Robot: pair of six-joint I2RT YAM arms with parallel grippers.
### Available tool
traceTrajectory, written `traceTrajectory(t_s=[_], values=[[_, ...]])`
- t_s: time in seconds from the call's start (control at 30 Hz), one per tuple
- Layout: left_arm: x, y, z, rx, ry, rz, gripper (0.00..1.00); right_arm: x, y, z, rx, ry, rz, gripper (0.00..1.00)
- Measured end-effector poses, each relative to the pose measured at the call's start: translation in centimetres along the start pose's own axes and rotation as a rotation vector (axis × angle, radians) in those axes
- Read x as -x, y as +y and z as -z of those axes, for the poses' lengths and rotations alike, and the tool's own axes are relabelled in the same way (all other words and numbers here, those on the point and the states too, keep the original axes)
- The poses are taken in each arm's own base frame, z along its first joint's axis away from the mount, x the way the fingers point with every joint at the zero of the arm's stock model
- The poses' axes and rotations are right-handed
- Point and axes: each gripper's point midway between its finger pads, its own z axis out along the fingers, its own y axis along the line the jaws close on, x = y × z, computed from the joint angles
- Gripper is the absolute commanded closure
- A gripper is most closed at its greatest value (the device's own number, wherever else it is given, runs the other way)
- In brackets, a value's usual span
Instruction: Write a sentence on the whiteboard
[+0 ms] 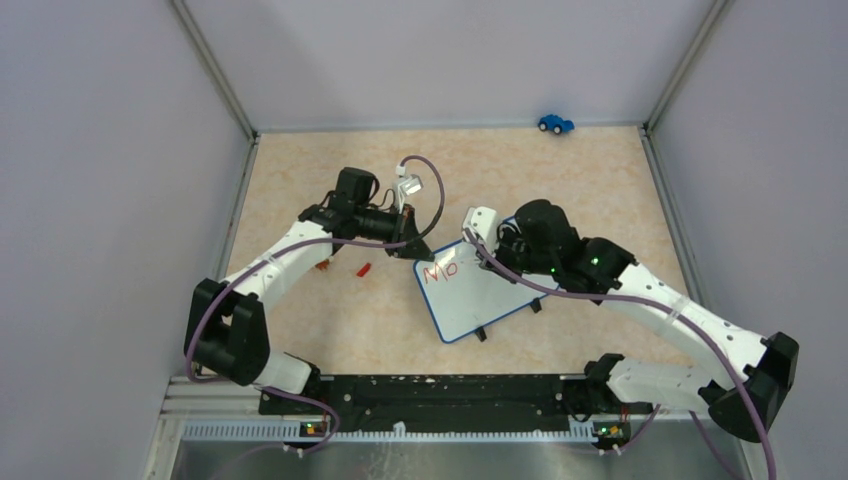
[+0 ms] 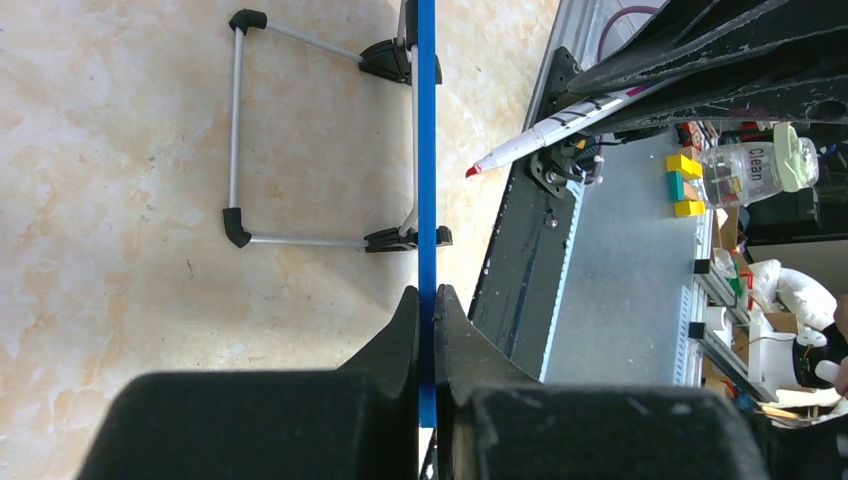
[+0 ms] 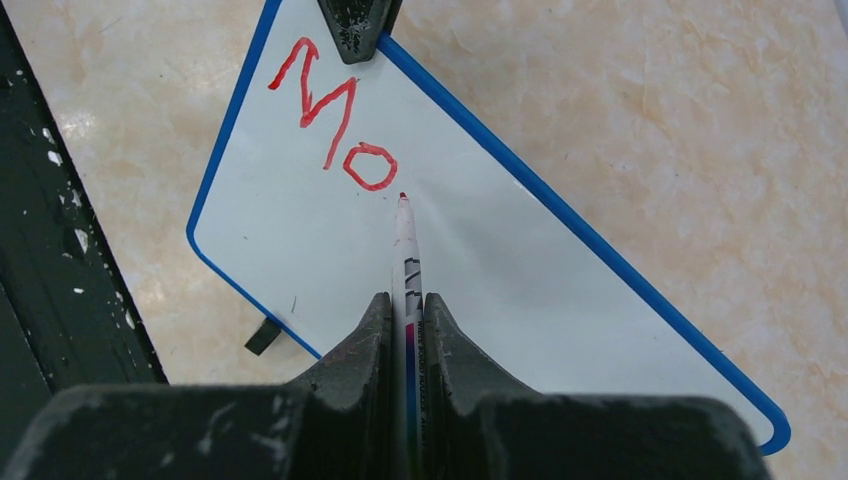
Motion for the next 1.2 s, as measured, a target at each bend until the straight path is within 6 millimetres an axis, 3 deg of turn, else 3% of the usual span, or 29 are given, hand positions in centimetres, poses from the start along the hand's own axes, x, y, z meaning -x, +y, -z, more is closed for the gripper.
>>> traceTrajectory(t_s=[0.43,0.7,1.2], values=[[-0.1,-0.1,0.0,-0.005,0.003,0.003,1.0,0.1,0.6,-0.5,0.037,-0.006,-0.012,1.0],[-0.1,-0.1,0.0,-0.006,0.003,0.003,1.0,-0.3,0.5,-1.6,0.038,0.016,-0.02,1.0],[-0.1,-0.1,0.0,-0.006,0.003,0.004,1.0,0.1,-0.1,-1.7,0.005,0.004,-0.028,1.0]])
